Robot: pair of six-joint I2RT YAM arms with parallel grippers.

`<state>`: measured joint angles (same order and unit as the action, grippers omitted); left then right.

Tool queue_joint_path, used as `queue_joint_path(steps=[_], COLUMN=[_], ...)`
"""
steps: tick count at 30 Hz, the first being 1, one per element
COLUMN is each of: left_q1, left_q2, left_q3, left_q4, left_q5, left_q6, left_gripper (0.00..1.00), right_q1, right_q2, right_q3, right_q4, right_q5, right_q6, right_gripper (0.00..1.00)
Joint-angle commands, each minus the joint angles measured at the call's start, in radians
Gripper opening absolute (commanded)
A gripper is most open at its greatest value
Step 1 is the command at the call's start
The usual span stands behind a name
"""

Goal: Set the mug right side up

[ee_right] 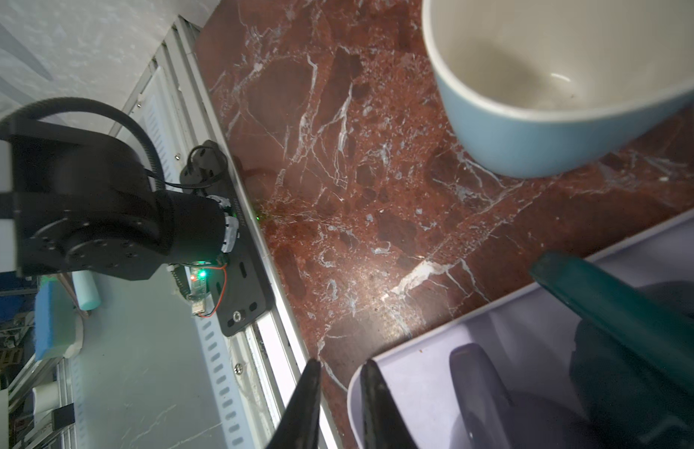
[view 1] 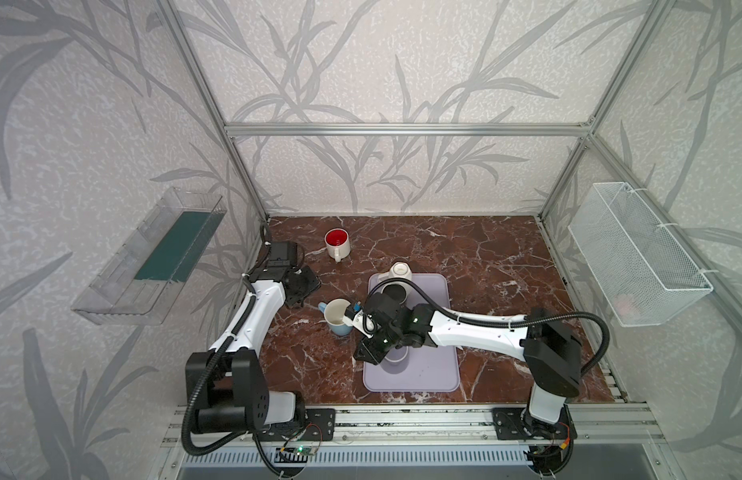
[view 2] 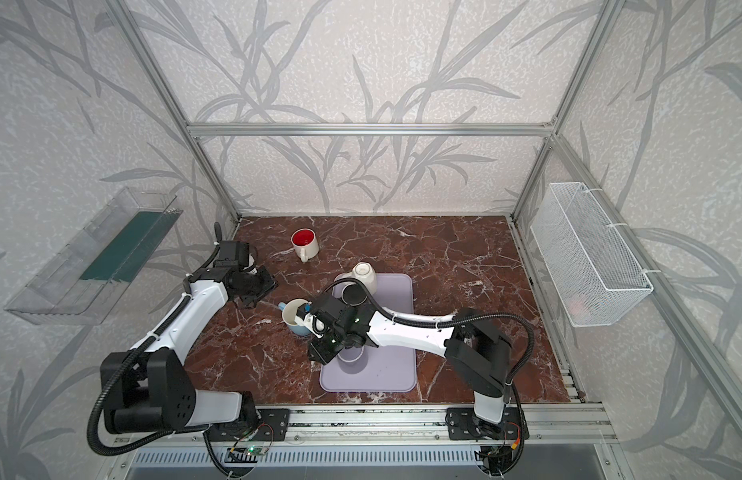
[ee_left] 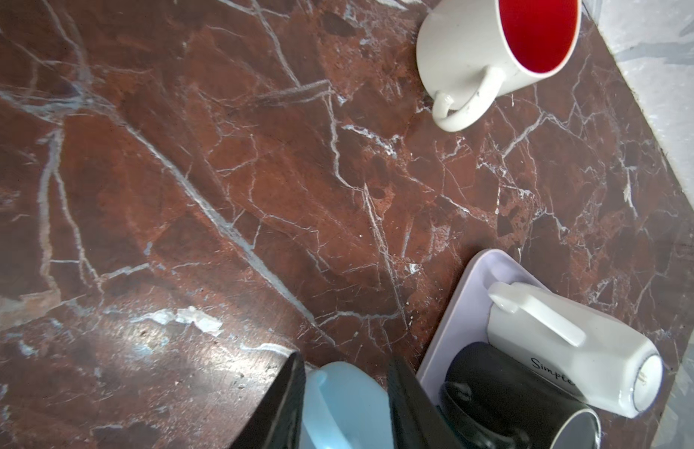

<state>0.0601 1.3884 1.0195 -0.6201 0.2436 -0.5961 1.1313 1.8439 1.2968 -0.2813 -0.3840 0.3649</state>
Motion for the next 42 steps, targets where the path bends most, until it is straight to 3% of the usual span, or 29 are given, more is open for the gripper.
queue_joint_path(steps=[1, 12, 23, 42], left_q1=[0.002, -0.002, -0.015, -0.027], left_q2=[0.029, 0.024, -0.023, -0.179], left_q3=[0.025, -0.067, -0.120, -0.207], left_q4=[-0.041, 0.013, -0.001, -0.064], left_q5=[0.030, 0.090, 0.098, 0.001], left_q6=[0.045, 0.039, 0.037, -0.019], left_gripper=[0.38, 0.37, 0.36, 0.35], right_q1=[0.007, -0.001, -0.069, -0.146], right_q2=[0.032, 0.143, 0.195, 0.287], right_q3=[0.059, 0.173, 0.203, 0.316], right_q4=[0.031, -0.003, -0.007, -0.034], right_q5=[0.036, 0.094, 0.070, 0.069], right_q6=[-0.010, -0.010, -0.025, -0.051], right_gripper=[0.21, 0.21, 0.21, 0.21])
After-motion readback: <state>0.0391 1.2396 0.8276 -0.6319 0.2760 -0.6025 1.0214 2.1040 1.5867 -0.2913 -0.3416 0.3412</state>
